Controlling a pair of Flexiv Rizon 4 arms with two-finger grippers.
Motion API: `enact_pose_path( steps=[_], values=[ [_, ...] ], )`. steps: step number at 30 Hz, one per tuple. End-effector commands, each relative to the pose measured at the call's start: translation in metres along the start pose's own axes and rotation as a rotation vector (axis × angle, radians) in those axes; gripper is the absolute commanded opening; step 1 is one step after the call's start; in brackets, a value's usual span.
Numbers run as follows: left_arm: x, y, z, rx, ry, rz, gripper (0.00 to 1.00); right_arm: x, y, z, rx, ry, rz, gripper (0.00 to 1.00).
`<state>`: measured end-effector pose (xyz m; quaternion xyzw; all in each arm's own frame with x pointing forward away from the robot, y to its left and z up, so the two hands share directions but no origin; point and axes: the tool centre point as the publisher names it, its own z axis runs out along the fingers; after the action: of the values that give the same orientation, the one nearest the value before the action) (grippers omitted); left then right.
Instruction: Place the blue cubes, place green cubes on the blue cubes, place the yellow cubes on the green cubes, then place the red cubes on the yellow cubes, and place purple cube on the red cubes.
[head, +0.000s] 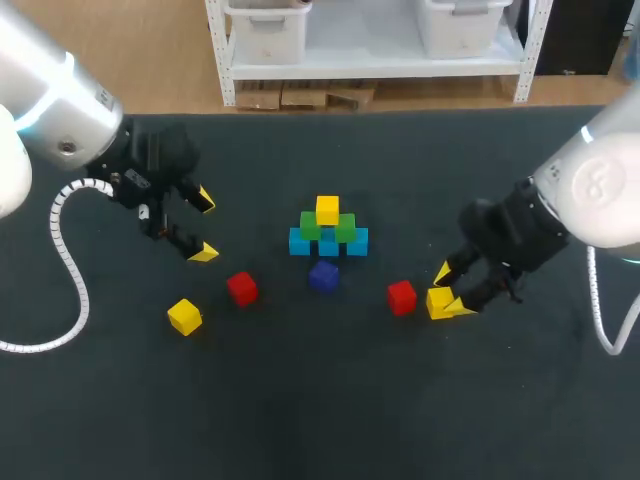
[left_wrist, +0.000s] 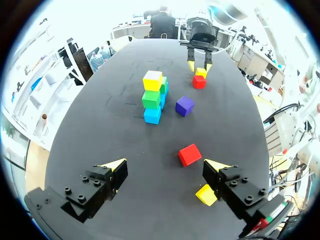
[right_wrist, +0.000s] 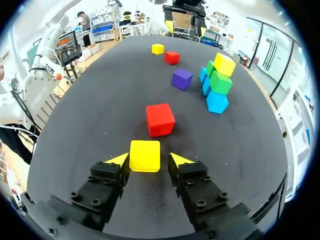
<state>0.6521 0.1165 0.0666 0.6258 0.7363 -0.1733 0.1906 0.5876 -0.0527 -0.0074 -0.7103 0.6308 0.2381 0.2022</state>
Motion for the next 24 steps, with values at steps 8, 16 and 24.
enact_pose_path(
  steps=[8,16,24],
  values=[
    [0.002,0.0,0.0,0.0,-0.007,0.004,1.0,-0.001,-0.001,-0.001,0.007,0.004,0.015,0.0],
    [0.002,0.0,0.0,0.0,-0.007,0.004,1.0,-0.012,-0.017,-0.028,0.088,0.026,0.127,0.0],
    [0.002,0.0,0.0,0.0,-0.007,0.004,1.0,-0.043,-0.047,-0.036,0.15,0.018,0.19,0.0]
  ],
)
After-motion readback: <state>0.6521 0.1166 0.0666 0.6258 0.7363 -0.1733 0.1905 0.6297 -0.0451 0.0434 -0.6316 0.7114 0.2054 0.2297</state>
